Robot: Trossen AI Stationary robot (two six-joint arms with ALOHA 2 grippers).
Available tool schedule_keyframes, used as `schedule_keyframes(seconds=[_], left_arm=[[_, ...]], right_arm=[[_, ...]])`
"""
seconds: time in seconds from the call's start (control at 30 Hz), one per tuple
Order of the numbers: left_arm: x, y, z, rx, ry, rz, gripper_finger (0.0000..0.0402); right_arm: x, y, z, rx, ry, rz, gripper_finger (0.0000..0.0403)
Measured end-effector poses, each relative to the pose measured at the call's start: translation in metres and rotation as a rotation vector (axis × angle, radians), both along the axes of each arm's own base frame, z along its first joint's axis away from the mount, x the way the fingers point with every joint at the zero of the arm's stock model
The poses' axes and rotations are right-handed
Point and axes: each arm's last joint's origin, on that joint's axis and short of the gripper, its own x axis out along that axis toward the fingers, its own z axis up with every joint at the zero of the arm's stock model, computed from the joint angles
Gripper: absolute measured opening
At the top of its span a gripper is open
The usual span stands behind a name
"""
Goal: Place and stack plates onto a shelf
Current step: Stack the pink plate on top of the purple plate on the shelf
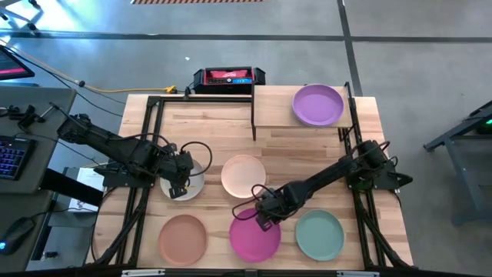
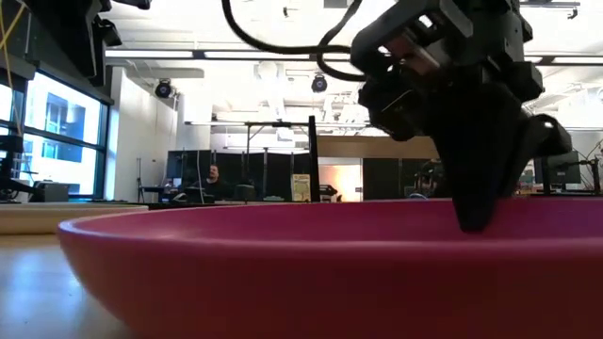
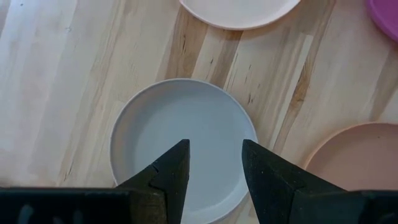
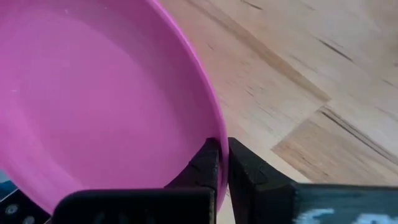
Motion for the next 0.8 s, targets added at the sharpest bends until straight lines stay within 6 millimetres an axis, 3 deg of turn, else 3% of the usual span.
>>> schedule_keyframes(seconds=[0.27,0.8], left_arm=[[0.001,0.000,0.000,-0.005,-0.014,0.000,0.0138],[0.001,-0.001,0.000,-0.005,-0.016,0.000,0.0138]], right_arm=[[-0.015,-0.009,0.034,-0.041,-0.019,-0.034,0.0000],[-0.056,-0.047,0.105,-0.161,-0.083,-0.173,0.0000]])
